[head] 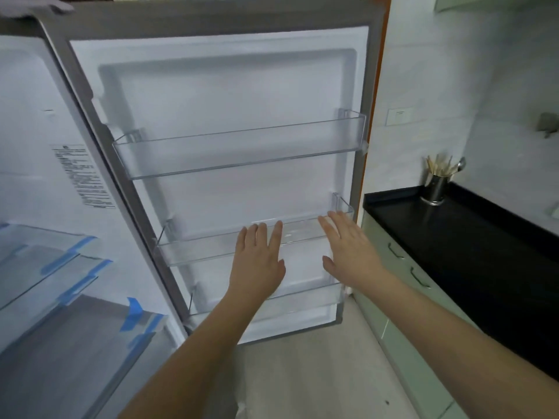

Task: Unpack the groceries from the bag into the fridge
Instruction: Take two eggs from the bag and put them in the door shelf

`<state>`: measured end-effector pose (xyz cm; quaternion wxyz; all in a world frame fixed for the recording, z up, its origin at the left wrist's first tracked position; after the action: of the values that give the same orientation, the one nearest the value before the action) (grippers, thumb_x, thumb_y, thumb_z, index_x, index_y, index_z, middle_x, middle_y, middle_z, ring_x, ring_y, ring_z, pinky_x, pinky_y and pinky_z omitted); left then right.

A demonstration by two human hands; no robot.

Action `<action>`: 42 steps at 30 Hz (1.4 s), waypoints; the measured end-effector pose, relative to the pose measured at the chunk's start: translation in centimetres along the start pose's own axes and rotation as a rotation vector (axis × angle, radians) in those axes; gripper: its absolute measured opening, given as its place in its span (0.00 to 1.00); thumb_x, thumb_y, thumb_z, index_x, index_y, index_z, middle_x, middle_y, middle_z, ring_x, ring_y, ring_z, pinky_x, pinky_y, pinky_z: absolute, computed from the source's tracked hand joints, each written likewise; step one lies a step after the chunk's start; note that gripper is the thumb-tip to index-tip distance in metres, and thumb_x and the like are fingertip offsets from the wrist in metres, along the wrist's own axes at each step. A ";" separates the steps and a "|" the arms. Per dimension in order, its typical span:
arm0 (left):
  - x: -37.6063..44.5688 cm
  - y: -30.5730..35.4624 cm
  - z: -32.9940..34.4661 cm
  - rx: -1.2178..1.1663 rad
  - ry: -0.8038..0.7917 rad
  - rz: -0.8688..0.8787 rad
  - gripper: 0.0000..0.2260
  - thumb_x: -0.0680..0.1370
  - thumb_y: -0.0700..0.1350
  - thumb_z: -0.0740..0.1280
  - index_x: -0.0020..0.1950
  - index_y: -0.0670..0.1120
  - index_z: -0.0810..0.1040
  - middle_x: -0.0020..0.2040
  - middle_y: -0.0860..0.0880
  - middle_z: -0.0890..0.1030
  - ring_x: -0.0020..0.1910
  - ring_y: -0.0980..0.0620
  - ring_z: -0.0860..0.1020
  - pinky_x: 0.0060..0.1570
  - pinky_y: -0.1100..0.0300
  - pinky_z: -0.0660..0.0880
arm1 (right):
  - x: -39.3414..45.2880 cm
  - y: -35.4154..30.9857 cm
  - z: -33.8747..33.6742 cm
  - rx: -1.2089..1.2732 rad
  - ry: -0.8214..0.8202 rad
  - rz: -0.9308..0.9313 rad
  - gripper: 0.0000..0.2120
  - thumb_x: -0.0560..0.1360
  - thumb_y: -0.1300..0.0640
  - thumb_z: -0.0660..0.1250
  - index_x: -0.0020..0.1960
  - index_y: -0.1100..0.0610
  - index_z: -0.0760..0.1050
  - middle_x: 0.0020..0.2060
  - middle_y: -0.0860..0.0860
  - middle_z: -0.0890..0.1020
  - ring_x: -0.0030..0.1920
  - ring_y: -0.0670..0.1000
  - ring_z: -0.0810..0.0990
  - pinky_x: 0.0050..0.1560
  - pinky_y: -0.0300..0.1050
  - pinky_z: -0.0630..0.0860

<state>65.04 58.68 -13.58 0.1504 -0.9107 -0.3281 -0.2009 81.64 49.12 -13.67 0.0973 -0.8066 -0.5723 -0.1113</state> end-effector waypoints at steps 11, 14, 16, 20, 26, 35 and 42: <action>-0.6 1.1 -4.0 -0.065 -0.122 -0.028 0.28 0.80 0.56 0.59 0.77 0.49 0.59 0.75 0.43 0.64 0.74 0.42 0.61 0.71 0.48 0.59 | -5.5 0.2 -3.7 0.086 -0.065 0.017 0.30 0.81 0.41 0.47 0.79 0.51 0.44 0.79 0.51 0.48 0.78 0.52 0.47 0.75 0.49 0.46; -2.4 3.4 -5.8 -0.069 -0.129 -0.001 0.28 0.81 0.57 0.57 0.78 0.50 0.57 0.77 0.45 0.61 0.76 0.44 0.59 0.73 0.48 0.57 | -8.0 0.9 -5.2 0.080 -0.059 0.003 0.29 0.82 0.42 0.47 0.79 0.52 0.47 0.79 0.52 0.52 0.78 0.53 0.50 0.77 0.51 0.50; -3.7 5.4 -6.7 -0.076 -0.176 0.017 0.28 0.81 0.60 0.55 0.78 0.52 0.55 0.79 0.47 0.59 0.77 0.45 0.56 0.74 0.48 0.55 | -9.8 1.3 -6.0 0.052 -0.061 0.000 0.29 0.82 0.42 0.47 0.78 0.52 0.49 0.79 0.52 0.52 0.78 0.53 0.48 0.77 0.52 0.49; -5.9 8.5 -9.0 -0.121 -0.242 -0.030 0.29 0.80 0.66 0.48 0.78 0.55 0.53 0.80 0.50 0.54 0.78 0.47 0.52 0.74 0.46 0.51 | -12.7 1.5 -7.7 -0.007 -0.043 0.003 0.29 0.81 0.41 0.44 0.78 0.52 0.49 0.79 0.51 0.52 0.78 0.53 0.47 0.76 0.52 0.42; -9.2 11.2 -11.3 -0.025 -0.118 0.000 0.31 0.78 0.65 0.44 0.76 0.52 0.64 0.76 0.47 0.65 0.76 0.44 0.61 0.73 0.43 0.54 | -16.7 1.6 -9.5 -0.035 -0.001 -0.014 0.29 0.81 0.42 0.43 0.79 0.52 0.50 0.78 0.51 0.55 0.78 0.53 0.47 0.74 0.53 0.36; -11.8 12.1 -11.9 0.025 -0.085 0.105 0.27 0.81 0.62 0.50 0.74 0.49 0.69 0.74 0.45 0.69 0.75 0.42 0.62 0.75 0.44 0.43 | -22.0 2.4 -11.1 -0.036 0.048 0.117 0.31 0.79 0.41 0.41 0.76 0.55 0.60 0.75 0.53 0.65 0.76 0.54 0.58 0.75 0.55 0.47; -14.1 12.7 -11.9 -0.177 -0.099 0.226 0.36 0.77 0.67 0.35 0.76 0.51 0.63 0.77 0.45 0.62 0.77 0.42 0.57 0.75 0.46 0.50 | -26.9 0.3 -10.4 -0.053 0.006 0.283 0.33 0.77 0.40 0.39 0.78 0.54 0.50 0.77 0.53 0.58 0.77 0.53 0.54 0.75 0.50 0.45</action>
<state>60.31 36.92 -11.50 0.0748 -0.9603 -0.2113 -0.1659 72.65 21.84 -11.58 0.0921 -0.8811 -0.4495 -0.1141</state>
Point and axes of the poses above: each hand's wrist, its own x-axis towards the middle knuckle, its own z-axis out of the palm, y = z × x, the point moved 4 cm from there along x, towards the middle knuckle
